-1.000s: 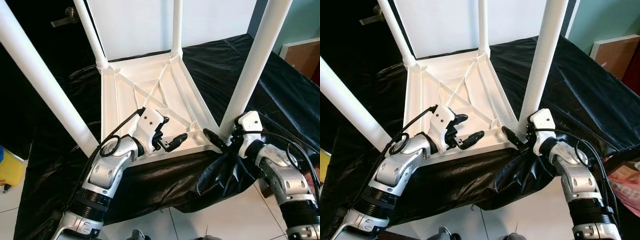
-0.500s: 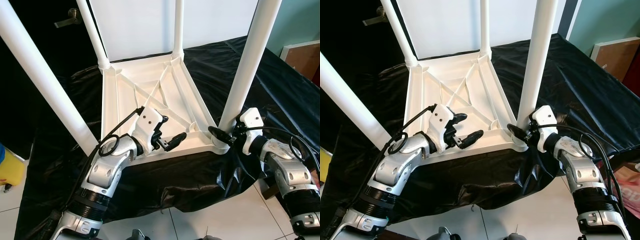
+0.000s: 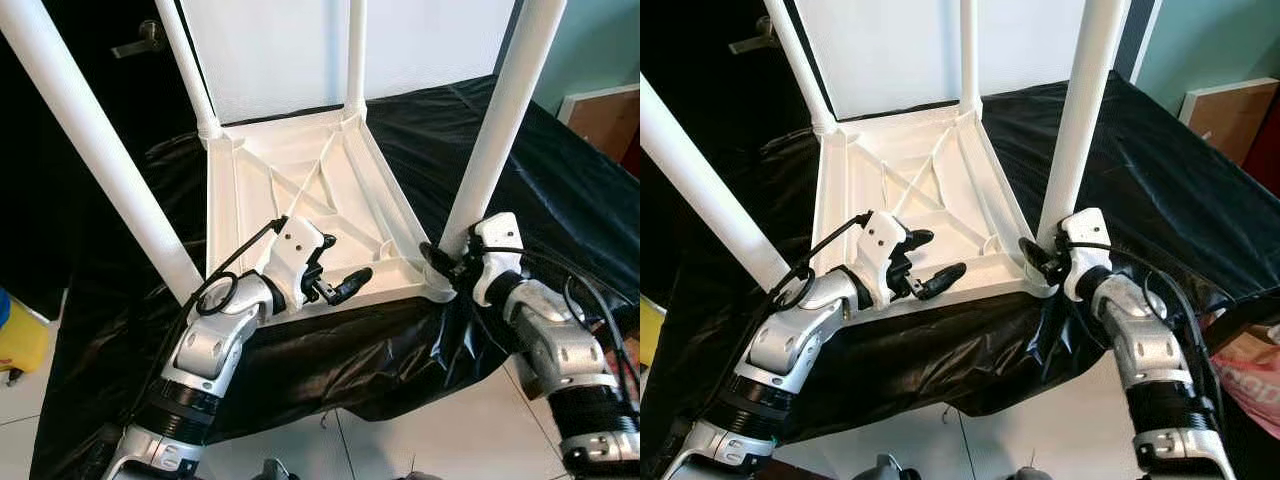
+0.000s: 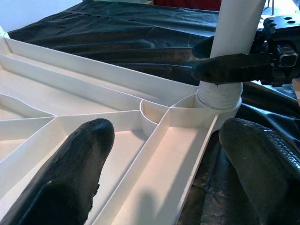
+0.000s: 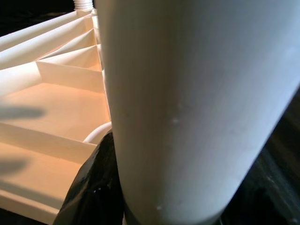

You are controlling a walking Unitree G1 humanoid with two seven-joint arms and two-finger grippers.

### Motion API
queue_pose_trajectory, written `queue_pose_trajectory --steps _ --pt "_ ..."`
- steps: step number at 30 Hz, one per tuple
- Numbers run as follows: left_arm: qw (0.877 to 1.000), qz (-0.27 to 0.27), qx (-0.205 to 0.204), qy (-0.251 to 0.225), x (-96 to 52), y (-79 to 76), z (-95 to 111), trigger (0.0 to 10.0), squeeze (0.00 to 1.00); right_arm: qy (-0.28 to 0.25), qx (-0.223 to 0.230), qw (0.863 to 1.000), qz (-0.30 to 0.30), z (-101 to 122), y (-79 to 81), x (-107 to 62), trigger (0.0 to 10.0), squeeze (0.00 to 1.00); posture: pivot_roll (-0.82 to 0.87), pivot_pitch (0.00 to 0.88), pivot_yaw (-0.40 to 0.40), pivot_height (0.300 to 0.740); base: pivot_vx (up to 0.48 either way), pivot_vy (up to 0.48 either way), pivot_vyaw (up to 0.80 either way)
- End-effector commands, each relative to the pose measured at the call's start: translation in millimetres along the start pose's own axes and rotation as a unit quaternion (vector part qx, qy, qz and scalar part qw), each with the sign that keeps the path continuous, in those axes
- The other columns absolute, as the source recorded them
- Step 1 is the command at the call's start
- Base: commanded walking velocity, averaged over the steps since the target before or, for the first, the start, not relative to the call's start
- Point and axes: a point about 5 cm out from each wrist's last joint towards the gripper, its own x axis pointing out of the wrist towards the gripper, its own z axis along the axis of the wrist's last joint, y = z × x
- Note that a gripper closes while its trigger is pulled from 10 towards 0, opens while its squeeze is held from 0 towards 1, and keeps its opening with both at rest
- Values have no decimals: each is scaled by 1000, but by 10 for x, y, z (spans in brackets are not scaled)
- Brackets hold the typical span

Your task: Building children table

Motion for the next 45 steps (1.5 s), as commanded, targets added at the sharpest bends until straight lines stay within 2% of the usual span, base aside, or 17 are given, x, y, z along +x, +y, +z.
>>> queue_pose_trajectory --steps 1,2,3,5,6,8,11,13,14,15,21,28,31,36,37,45 --pt "1000 1 2 0 -19 -8 0 10000 0 40 23 998 -45 -185 11 -48 10000 0 -91 59 49 740 0 0 0" --pt "1000 0 0 1 -23 -16 -7 10000 0 42 45 994 -92 -217 85 -48 10000 0 -95 62 52 740 0 0 0" --pt "1000 0 0 1 -23 -16 -7 10000 0 42 45 994 -92 -217 85 -48 10000 0 -95 62 52 740 0 0 0" --pt "1000 -2 -1 2 -22 -28 -17 10000 0 47 74 985 -145 -251 212 -58 10000 0 -97 62 52 740 0 0 0" --pt "1000 -2 -1 2 -22 -28 -17 10000 0 47 74 985 -145 -251 212 -58 10000 0 -97 62 52 740 0 0 0" --pt "1000 -5 -2 3 -16 -40 -21 10000 0 51 92 977 -185 -255 308 -59 10000 0 -100 63 52 740 0 0 0" --pt "1000 -6 -2 3 -15 -43 -22 10000 0 52 99 972 -205 -253 336 -59 10000 0 -100 63 51 740 0 0 0" --pt "1000 -8 -3 3 -9 -50 -24 10000 0 52 111 957 -264 -250 367 -70 10000 0 -99 61 48 740 0 0 0" --pt "1000 -8 -3 3 -9 -50 -24 10000 0 52 111 957 -264 -250 367 -70 10000 0 -99 61 48 740 0 0 0" --pt "1000 -9 -3 3 -5 -53 -24 10000 0 52 122 948 -291 -252 403 -69 10000 0 -98 61 48 740 0 0 0" --pt "1000 -11 -3 2 -1 -54 -21 10000 0 43 147 941 -302 -199 539 -24 10000 0 -97 56 51 740 0 0 0" --pt "1000 -12 -1 4 -3 -49 -21 10000 0 29 140 939 -311 -111 566 -15 10000 0 -93 51 52 740 0 0 0" --pt "1000 -12 0 4 -9 -52 -20 10000 0 32 154 939 -307 -85 595 -11 10000 0 -93 48 55 740 0 0 0" --pt "1000 -13 -1 4 -12 -59 -23 10000 0 19 146 944 -296 -47 595 -1 10000 0 -95 48 53 740 0 0 0" --pt "1000 -13 -1 4 -10 -59 -23 10000 0 9 139 946 -293 -37 571 -2 10000 1000 -97 47 52 740 0 0 0" --pt "1000 -13 -1 3 -2 -60 -17 10000 0 -31 138 954 -266 40 504 -18 10000 1000 -98 46 52 740 0 0 0"
